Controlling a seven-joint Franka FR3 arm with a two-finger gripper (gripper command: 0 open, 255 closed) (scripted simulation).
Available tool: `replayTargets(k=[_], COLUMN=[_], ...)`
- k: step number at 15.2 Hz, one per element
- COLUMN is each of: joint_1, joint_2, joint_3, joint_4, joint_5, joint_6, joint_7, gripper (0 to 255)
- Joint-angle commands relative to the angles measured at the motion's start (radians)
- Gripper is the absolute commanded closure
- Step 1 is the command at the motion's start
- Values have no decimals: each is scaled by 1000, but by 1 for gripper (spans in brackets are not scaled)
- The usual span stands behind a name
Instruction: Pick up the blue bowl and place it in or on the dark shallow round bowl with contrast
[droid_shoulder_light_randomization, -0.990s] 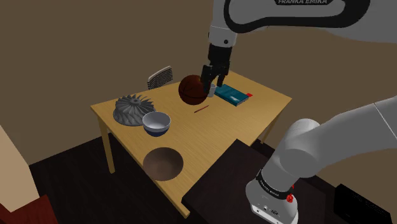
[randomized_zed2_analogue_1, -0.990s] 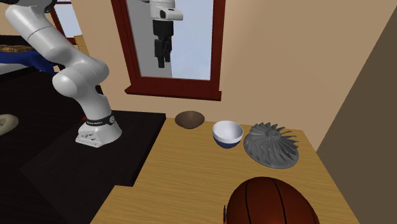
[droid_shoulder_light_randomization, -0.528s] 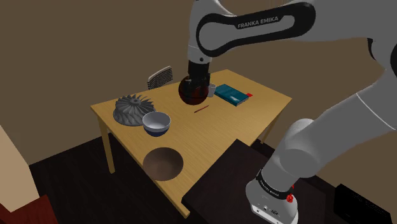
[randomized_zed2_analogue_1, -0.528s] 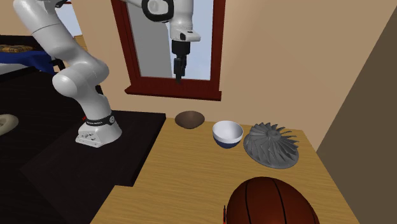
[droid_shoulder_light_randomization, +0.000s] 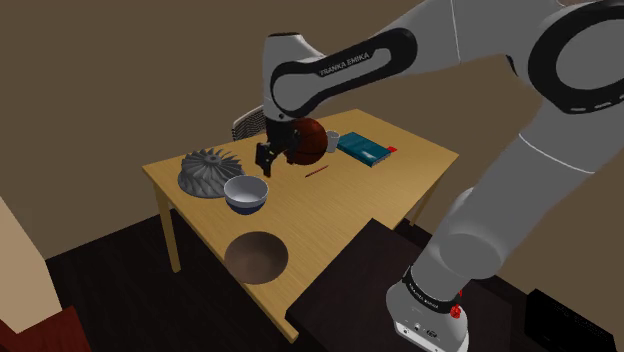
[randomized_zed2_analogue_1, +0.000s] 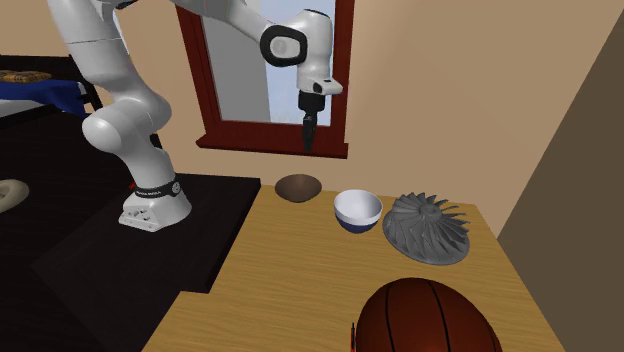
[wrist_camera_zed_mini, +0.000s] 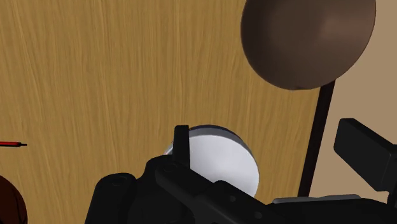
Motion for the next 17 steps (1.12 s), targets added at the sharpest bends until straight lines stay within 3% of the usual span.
replayTargets(k=[1,9,17], joint_1=[3,31,84], joint_2=[87,399,717], joint_3=[9,5,-29], joint_4=[40,241,535], joint_5=[-23,-121,-190], joint_6=[46,149,169], joint_7=[29,119,173], gripper=[0,0,0])
